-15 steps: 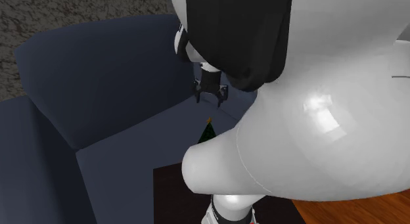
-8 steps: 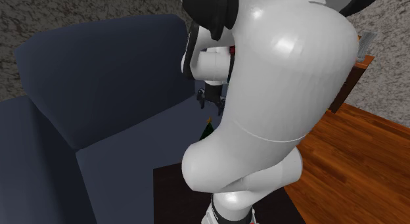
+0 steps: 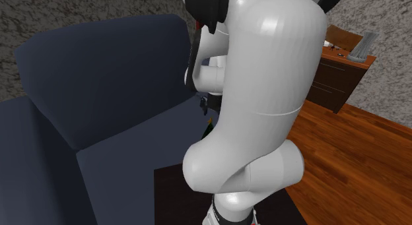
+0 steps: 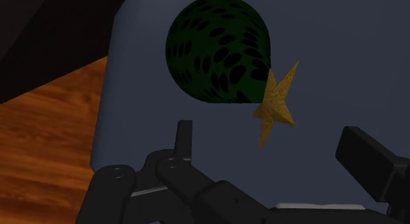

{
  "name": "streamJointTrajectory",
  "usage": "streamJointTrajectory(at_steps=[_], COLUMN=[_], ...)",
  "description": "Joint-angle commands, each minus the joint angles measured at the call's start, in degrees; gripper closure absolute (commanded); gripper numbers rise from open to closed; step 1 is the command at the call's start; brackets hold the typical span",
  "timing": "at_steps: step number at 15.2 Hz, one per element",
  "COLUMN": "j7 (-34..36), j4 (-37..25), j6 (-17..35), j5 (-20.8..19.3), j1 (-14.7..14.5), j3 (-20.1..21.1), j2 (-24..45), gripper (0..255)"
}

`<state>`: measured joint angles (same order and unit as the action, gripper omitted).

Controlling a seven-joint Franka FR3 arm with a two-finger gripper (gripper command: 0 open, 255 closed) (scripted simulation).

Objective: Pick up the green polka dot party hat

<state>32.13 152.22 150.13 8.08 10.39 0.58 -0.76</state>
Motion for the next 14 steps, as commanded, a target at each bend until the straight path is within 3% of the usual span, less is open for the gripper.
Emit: streamJointTrajectory(at_steps=[1,3,4,14], j7=[-0.5,-0.5,-0.5,-0.3], j4=[0.1,0.1,0.0,0.1], j6=[2.3,2.3,2.3,1.4], j5=[0.5,0.5,0.5,0.3], j1=[0.0,0.0,0.0,0.0], j3=[0.0,0.0,0.0,0.0], j2=[2.2,2.2,2.2,1.3], gripper=[0,0,255,255])
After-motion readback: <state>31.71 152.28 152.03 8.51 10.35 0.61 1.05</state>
